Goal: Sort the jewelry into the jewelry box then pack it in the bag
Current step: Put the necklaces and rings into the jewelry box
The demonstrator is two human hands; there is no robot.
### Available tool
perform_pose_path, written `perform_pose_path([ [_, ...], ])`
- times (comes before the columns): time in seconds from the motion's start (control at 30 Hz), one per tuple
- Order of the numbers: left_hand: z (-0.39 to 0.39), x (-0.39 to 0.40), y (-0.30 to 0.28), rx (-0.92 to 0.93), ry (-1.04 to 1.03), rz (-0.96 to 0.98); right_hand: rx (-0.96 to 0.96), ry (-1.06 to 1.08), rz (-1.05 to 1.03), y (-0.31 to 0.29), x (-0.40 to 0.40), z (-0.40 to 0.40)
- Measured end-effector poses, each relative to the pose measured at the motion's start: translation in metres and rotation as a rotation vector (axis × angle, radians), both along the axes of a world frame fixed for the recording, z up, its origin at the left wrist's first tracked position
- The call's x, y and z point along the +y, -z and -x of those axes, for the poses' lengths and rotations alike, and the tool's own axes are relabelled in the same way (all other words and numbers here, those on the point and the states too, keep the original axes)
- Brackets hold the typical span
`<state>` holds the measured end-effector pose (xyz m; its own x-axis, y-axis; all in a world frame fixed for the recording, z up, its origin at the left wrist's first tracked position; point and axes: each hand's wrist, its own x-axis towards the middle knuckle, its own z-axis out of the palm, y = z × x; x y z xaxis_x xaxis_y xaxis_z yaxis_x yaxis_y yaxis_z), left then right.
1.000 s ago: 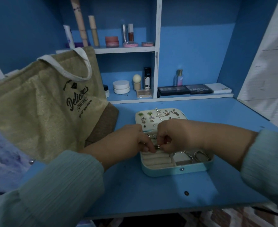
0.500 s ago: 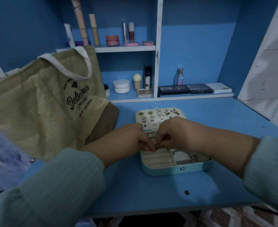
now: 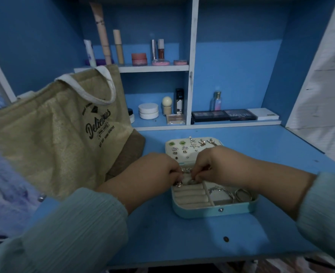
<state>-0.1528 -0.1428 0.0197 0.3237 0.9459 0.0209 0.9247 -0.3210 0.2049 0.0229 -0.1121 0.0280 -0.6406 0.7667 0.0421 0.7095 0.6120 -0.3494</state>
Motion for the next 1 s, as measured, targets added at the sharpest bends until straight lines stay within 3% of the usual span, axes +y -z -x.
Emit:
perform_pose_path([
  [0.17, -0.013, 0.005, -0.008, 0.080, 0.031, -0.052, 0.022, 0.059, 0.017, -0.007, 0.004, -0.024],
  [0.4, -0.071, 0.027, -0.020, 0.011, 0.181, 0.003, -0.314, 0.186, 0.136, -0.033, 0.004, -0.084],
  [0.6, -0.141, 0.055, -0.023, 0.109, 0.294, 0.119, -0.539, 0.338, 0.141, -0.042, 0.002, -0.145],
  [1.0, -0.225, 0.087, -0.004, 0.123, 0.441, 0.088, -0.360, 0.505, 0.157, -0.012, -0.008, -0.223],
])
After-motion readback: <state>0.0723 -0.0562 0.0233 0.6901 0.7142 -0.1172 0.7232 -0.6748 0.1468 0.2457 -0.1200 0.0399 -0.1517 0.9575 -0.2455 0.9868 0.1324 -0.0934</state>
